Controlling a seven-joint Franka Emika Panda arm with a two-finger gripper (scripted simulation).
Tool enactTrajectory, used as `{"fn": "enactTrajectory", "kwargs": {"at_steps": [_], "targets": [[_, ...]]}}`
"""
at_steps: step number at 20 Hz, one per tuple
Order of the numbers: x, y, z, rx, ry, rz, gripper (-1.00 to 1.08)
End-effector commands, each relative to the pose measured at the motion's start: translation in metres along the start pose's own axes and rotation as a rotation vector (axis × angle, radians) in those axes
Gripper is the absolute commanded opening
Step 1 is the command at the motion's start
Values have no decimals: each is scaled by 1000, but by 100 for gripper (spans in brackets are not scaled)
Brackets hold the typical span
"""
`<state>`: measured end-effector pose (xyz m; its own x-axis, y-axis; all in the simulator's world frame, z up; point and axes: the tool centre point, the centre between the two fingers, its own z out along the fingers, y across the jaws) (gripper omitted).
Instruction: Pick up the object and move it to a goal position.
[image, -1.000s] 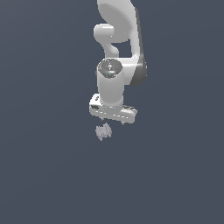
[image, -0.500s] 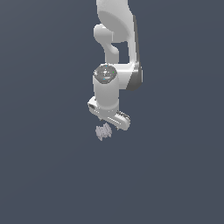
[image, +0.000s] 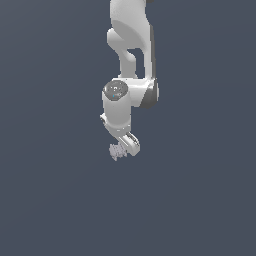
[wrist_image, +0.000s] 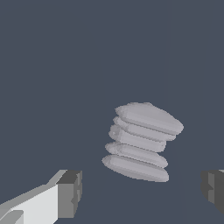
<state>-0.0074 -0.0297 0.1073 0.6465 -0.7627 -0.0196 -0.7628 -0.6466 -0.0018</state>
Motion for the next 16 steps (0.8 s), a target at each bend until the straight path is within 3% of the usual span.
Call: {"fn": "enactTrajectory", "kwargs": {"at_steps": [1,8,16], "targets": [[3,3,4,0,5,71,100],[9,9,12,1,15,209,100],[12,12,16,1,20,272,100]]}}
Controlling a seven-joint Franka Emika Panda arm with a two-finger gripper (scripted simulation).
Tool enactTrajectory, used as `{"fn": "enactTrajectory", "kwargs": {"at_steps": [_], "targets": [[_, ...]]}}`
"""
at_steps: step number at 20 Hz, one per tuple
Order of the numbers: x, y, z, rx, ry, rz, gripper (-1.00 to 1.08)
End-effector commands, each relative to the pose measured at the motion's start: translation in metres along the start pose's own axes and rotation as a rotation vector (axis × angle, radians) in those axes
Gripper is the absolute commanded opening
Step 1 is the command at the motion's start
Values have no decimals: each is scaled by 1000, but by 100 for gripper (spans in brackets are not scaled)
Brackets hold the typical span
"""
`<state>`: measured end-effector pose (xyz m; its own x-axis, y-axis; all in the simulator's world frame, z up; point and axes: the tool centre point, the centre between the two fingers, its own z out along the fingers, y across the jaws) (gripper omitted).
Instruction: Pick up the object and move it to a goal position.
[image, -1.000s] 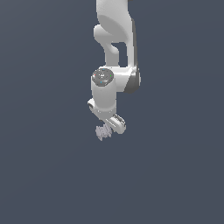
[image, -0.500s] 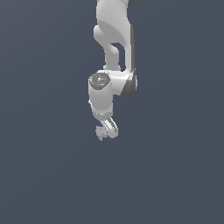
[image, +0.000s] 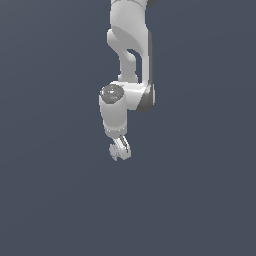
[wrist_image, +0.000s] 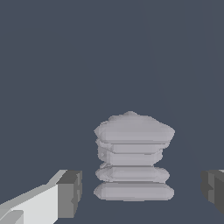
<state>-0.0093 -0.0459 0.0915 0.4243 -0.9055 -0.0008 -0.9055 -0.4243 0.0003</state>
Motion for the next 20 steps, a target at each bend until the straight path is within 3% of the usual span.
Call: {"fn": "enactTrajectory", "kwargs": {"at_steps": [1,19,20], "targets": [[0,0,0,0,1,8,100],[0,0,51,0,1,9,100],[0,0,51,0,1,9,-100]]}}
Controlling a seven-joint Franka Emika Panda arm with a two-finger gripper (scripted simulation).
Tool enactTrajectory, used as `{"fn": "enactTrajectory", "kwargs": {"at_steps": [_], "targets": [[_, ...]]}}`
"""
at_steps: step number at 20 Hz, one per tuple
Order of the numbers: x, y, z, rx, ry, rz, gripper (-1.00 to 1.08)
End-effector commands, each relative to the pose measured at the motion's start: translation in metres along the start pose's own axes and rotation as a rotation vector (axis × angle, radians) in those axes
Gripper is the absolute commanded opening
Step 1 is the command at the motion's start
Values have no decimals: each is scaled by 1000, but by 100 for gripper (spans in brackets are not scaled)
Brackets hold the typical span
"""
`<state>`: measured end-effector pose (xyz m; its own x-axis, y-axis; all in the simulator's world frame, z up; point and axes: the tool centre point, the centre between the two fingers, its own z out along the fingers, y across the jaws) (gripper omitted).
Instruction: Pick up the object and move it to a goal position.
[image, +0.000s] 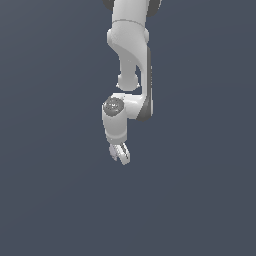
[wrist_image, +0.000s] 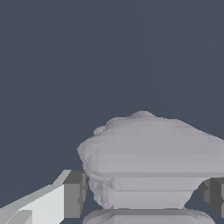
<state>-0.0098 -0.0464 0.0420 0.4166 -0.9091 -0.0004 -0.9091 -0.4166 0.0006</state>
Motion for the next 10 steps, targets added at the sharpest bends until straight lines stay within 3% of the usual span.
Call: {"fn": "enactTrajectory", "kwargs": {"at_steps": [1,10], "targets": [[0,0,1,0,0,0,-100],[0,-1,0,2,0,0,-100]]}}
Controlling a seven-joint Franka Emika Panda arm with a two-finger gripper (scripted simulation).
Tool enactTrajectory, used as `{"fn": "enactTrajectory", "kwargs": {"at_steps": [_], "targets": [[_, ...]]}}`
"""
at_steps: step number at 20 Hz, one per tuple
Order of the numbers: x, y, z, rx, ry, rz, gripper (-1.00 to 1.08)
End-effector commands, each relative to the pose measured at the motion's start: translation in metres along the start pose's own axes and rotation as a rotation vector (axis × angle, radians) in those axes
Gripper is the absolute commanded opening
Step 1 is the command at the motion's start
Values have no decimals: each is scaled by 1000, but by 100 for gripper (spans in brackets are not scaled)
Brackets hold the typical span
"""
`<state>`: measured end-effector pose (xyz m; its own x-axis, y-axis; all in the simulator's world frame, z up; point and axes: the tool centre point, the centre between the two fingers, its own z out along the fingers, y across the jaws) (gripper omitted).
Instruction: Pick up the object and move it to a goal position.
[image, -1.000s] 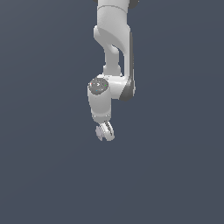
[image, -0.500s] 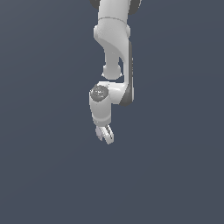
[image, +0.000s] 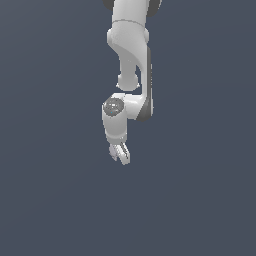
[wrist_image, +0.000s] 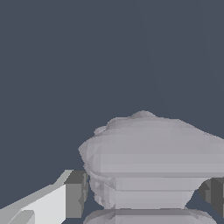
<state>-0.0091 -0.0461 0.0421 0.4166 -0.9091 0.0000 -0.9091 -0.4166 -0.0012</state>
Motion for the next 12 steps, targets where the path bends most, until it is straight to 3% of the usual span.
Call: {"fn": "enactTrajectory", "kwargs": {"at_steps": [1,12], "targets": [[0,0,0,0,0,0,-100],[24,18,-41,0,-1,0,-100]]}}
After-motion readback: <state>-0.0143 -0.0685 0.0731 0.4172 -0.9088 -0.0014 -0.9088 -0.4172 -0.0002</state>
